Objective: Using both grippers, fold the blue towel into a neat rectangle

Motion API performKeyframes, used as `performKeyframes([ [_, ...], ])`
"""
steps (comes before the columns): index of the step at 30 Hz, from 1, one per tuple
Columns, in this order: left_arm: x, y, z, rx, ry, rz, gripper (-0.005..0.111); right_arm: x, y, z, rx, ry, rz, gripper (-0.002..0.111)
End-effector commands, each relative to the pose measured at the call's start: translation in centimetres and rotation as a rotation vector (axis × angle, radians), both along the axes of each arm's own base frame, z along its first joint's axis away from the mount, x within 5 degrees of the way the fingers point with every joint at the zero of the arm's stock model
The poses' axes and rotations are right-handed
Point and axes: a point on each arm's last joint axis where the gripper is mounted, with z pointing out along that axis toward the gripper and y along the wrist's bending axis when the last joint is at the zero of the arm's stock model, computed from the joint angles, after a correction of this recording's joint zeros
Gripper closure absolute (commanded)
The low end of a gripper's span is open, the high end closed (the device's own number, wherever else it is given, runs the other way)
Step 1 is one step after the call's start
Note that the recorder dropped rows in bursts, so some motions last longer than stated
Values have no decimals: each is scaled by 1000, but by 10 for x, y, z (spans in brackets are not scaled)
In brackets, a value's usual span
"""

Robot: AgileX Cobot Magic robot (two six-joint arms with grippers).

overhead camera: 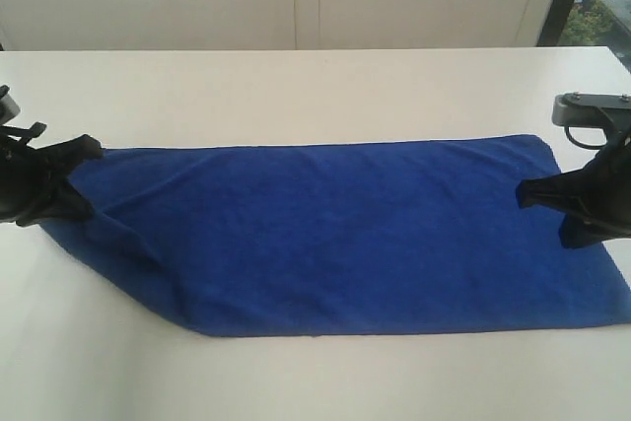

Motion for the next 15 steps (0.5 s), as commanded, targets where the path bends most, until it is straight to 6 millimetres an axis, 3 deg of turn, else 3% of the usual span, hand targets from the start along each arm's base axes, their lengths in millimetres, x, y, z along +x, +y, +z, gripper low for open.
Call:
performKeyframes([
  [1, 4, 0, -7, -5, 9, 1, 81, 2, -2, 5, -2, -29, 3, 108],
  [5, 4, 1, -8, 35, -25, -75, 54, 3, -2, 5, -2, -39, 2, 108],
  [10, 5, 1, -11, 58, -35, -126, 54, 3, -2, 5, -3, -41, 2, 108],
  [12, 6, 0, -27, 60, 14, -142, 54, 3, -2, 5, -3, -41, 2, 108],
  [15, 8, 1, -35, 69, 15, -149, 56, 3, -2, 5, -3, -41, 2, 108],
])
